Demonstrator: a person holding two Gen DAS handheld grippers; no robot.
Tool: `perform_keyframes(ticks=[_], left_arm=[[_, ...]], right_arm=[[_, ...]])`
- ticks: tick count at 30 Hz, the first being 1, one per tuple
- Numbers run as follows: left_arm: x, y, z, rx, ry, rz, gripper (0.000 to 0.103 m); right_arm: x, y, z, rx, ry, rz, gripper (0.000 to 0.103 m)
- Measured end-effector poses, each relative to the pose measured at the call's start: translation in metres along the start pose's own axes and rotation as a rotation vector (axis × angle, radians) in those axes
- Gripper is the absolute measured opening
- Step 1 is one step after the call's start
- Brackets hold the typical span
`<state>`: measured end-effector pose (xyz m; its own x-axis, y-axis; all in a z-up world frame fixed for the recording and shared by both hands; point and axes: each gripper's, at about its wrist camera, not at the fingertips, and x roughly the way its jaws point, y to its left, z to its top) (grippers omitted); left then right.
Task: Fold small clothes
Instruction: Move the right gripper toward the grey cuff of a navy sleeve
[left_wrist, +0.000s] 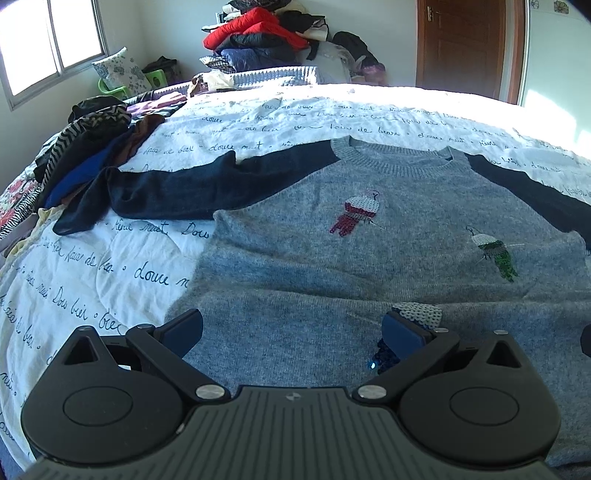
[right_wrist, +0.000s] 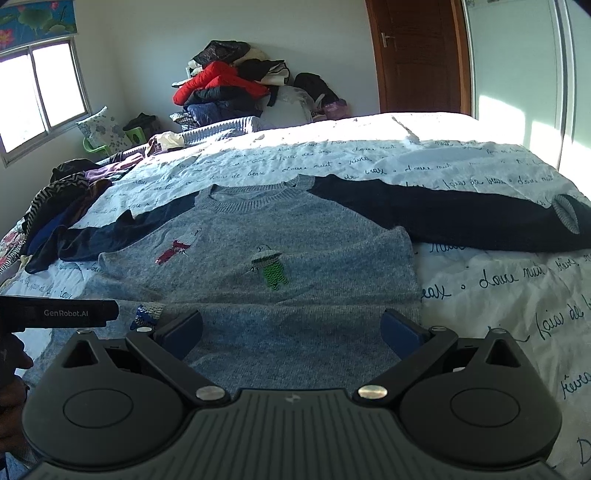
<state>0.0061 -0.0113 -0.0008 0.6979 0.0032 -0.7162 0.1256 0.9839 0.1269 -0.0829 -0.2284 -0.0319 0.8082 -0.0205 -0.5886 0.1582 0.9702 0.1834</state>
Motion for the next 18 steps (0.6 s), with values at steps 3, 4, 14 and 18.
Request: perform_keyframes(ticks=[3,4,14,18], left_arm=[[0.0,-0.002,-0.001,-0.002,-0.006,0.01,0.103],[0.0,-0.003,-0.001,0.002,-0.008,0.012,0.103],[0.003,-0.009,0.004,0.004,-0.014,-0.014,0.103],[0.005,-0.012,0.006,-0.003,-0.017,-0.026,0.103]], right_arm=[[-0.002,0.002,-0.001,-0.03,-0.034,-0.005,0.103],[-0.002,0.001,-0.001,-0.029,-0.04,-0.002,0.103],[0.005,-0.021,0.0,0.111,-0.05,0.07,0.103],[0.006,-0.029,0.0,0.148,-0.064,0.081,0.103]])
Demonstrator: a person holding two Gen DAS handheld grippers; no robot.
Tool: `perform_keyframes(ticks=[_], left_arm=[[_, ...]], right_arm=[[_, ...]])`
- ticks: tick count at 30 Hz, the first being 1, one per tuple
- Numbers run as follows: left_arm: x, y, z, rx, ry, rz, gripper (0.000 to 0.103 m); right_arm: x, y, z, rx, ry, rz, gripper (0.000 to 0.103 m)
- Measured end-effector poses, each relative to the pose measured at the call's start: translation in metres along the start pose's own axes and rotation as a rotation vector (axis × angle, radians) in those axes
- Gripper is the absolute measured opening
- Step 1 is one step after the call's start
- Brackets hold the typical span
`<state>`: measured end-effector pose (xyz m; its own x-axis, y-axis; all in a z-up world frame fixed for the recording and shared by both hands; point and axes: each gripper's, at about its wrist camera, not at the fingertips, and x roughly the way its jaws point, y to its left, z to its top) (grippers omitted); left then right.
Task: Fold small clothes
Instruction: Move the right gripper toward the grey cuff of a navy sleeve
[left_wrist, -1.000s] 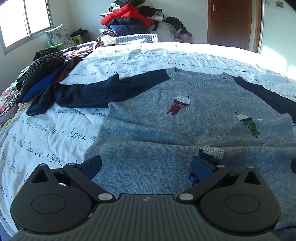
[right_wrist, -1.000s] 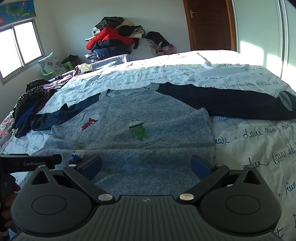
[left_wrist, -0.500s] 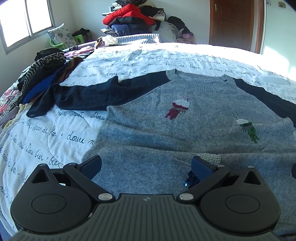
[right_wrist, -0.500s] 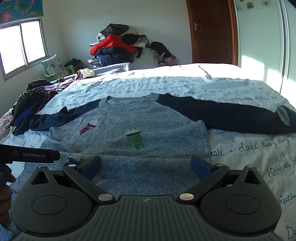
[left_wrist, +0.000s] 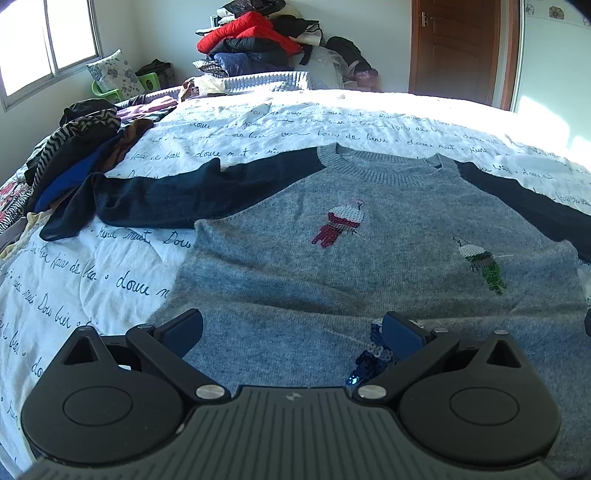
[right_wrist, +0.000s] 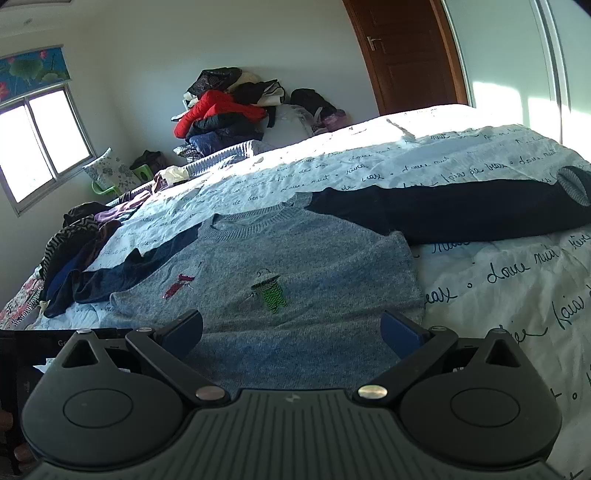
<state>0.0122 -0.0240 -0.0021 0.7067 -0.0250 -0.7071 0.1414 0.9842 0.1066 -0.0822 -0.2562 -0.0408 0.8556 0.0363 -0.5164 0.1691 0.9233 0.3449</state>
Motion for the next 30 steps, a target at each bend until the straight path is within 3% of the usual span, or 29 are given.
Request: perform_keyframes(ticks=[5,12,23,30], left_arm=[[0.003,-0.007,0.001,0.016,0.002,0.006,0.103],[0.005,-0.013,0.002,0.034,-0.004,0.015,0.103],[0.008,-0.017,0.005,0.049,0.007,0.002,0.103],[0.007,-0.023,0.01,0.049,-0.006,-0.024,0.103]], right_arm=[[-0.002,-0.002,-0.001,0.002,-0.049,-0.001,0.103],[0.005,-0.005,0.002,-0.027,0.008,-0.019,0.103],[0.001,-0.02,0.005,0.023,-0.014,0.036,0.103],[-0.004,-0.056,0.017,0.048,-0.085,-0.081,0.103]])
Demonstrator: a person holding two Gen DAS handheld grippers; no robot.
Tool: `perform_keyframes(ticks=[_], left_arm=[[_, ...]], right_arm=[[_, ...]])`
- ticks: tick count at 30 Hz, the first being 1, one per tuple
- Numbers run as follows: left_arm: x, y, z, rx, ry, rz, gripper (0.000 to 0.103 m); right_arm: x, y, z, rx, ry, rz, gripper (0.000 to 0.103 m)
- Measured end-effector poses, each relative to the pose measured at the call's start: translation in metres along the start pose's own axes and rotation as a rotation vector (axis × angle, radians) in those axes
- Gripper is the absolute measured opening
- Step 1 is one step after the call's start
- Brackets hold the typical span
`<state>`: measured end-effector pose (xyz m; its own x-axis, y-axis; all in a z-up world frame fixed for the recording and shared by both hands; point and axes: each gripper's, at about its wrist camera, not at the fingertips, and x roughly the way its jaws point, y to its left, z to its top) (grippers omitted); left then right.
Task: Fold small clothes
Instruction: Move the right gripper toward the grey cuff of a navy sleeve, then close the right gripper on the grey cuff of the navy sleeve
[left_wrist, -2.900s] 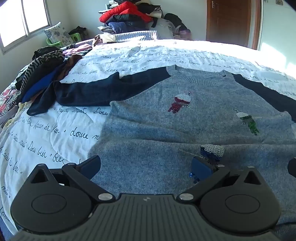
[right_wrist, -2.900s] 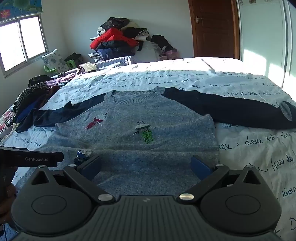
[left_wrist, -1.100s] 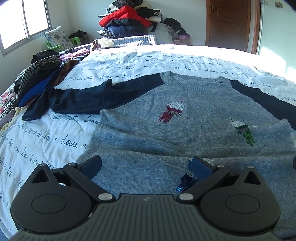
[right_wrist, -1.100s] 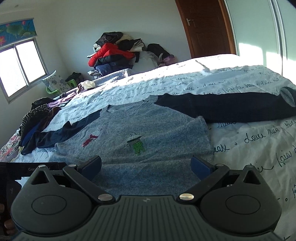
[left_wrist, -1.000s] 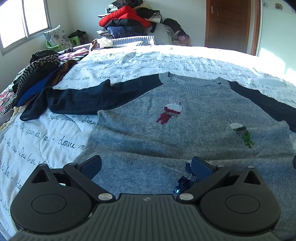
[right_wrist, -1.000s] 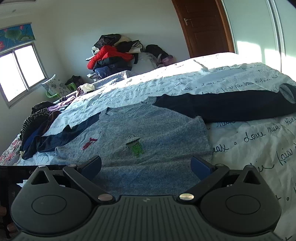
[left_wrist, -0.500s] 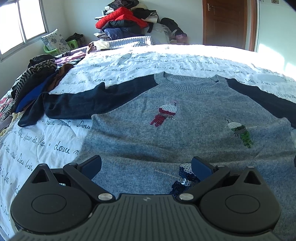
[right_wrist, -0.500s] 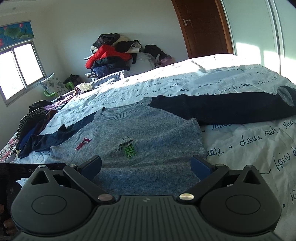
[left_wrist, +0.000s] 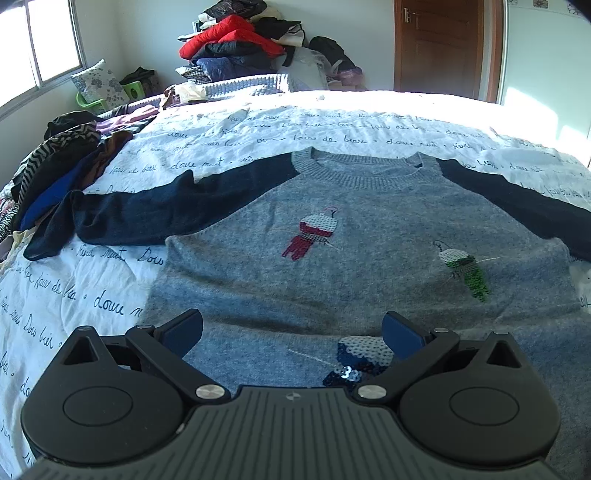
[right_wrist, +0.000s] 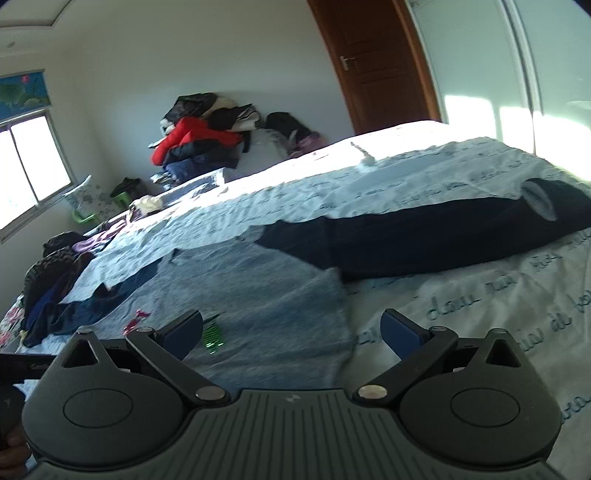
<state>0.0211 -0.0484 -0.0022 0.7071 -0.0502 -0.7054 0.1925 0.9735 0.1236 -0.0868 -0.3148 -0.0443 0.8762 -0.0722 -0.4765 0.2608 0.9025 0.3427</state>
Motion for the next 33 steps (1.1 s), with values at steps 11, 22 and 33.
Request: perform_keyframes(ticks=[11,22,33], left_arm=[[0.005,-0.021,0.002,0.066,0.005,-0.003,0.103],[0.007,-0.034,0.004,0.108,0.013,0.013,0.103],[0.01,-0.05,0.003,0.144,0.019,0.009,0.103]], right_arm=[[0.001,-0.113,0.036,-0.06,-0.15,-0.499,0.103],[0.059,-0.133,0.025,-0.771,-0.053,-0.832,0.081],[0.085,-0.151,0.021,-0.935,0.058,-0.905,0.061]])
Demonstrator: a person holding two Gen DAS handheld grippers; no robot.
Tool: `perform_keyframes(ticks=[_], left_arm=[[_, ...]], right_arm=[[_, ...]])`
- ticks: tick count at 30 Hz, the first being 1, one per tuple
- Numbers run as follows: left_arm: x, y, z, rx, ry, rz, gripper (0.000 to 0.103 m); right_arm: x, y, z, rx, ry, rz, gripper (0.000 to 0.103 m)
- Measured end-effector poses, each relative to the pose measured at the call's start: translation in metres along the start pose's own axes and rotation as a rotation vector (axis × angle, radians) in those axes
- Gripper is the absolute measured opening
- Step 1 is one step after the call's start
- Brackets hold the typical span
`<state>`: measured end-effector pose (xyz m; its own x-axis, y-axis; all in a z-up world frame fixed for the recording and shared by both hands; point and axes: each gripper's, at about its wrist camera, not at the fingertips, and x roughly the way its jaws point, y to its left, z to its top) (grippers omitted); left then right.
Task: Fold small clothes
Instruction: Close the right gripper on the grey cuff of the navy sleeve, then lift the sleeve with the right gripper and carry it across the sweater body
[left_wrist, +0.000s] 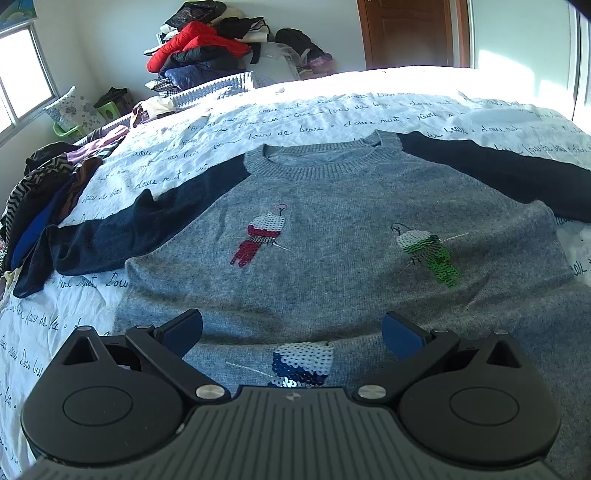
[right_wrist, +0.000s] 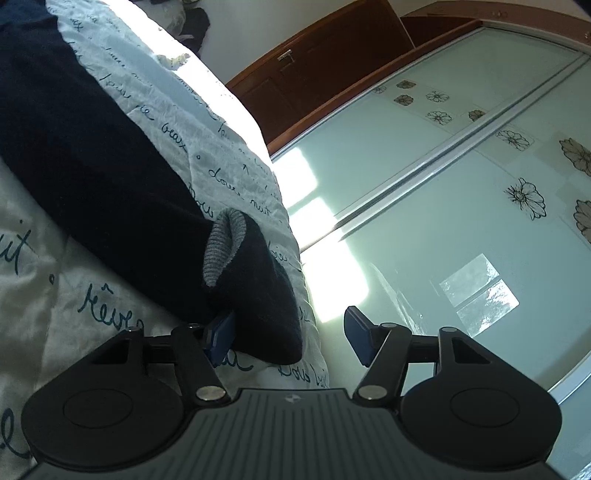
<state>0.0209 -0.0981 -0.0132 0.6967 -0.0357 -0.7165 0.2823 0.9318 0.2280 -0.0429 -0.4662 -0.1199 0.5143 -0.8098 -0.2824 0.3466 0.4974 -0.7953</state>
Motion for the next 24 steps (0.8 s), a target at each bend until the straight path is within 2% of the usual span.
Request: perform_keyframes(ticks=[2,3,5,7,9,13,18,24], left_arm=[[0.001,-0.002,0.0,0.002,0.003,0.001,0.103],[0.002,-0.003,0.001,0.003,0.006,-0.001,0.103],[0.001,-0.005,0.001,0.006,0.006,-0.004,0.103],[-0.001,-0.005,0.001,0.011,-0.001,-0.003,0.103],[-0.002,-0.004,0.001,0.016,-0.004,0.004,0.103],[0.003,0.003,0.003,-0.011,0.009,0.011,0.103],[0.01,0.01,0.005,-0.055,0.039,-0.006,0.103],[0.008,0.014,0.003,-0.06,0.03,-0.004,0.103]], right_arm=[[0.0,0.007,-0.001,-0.043,-0.021,-0.005,0.061],[0.0,0.01,0.0,-0.068,-0.032,0.001,0.057],[0.003,0.015,0.003,-0.101,-0.045,0.033,0.044],[0.011,0.018,0.005,-0.106,-0.029,0.069,0.022],[0.018,0.015,0.006,-0.069,-0.006,0.104,0.01],[0.012,-0.004,0.009,0.082,-0.011,0.168,0.009],[-0.011,-0.037,0.016,0.353,-0.056,0.311,0.009],[-0.022,-0.064,0.018,0.74,-0.077,0.602,0.009]])
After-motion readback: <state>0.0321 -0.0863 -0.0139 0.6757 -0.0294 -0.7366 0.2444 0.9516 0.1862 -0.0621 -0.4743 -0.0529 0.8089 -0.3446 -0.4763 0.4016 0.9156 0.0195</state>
